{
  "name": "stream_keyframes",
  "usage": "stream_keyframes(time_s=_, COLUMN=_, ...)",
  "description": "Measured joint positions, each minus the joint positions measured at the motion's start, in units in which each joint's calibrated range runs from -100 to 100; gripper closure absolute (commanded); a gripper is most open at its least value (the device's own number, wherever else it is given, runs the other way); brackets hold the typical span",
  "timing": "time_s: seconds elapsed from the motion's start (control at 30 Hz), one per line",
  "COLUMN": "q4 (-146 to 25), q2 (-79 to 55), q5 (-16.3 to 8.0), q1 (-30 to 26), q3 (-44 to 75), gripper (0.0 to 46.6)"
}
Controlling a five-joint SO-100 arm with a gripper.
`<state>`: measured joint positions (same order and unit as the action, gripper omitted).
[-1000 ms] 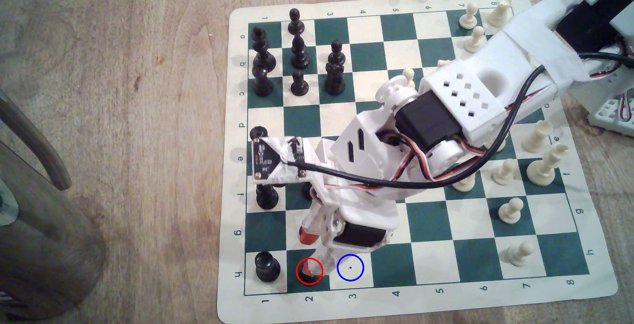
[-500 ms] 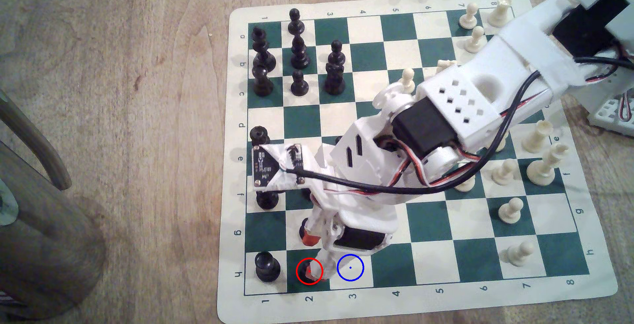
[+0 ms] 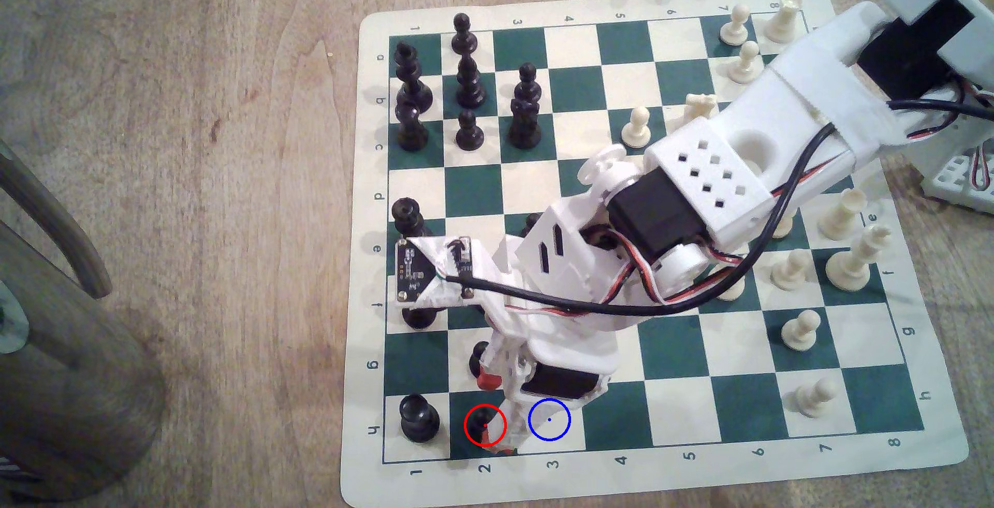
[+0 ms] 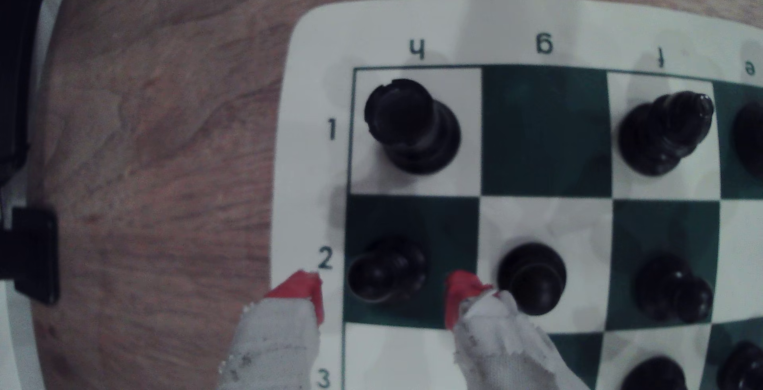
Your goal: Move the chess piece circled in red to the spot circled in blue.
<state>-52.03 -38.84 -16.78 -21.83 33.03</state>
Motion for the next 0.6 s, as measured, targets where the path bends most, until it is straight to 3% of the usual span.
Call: stream_keyframes(time_s=0.6, q4=0.0, q2=-0.34, q5=-1.32, q1=-0.88, q3=2.35, gripper=31.4)
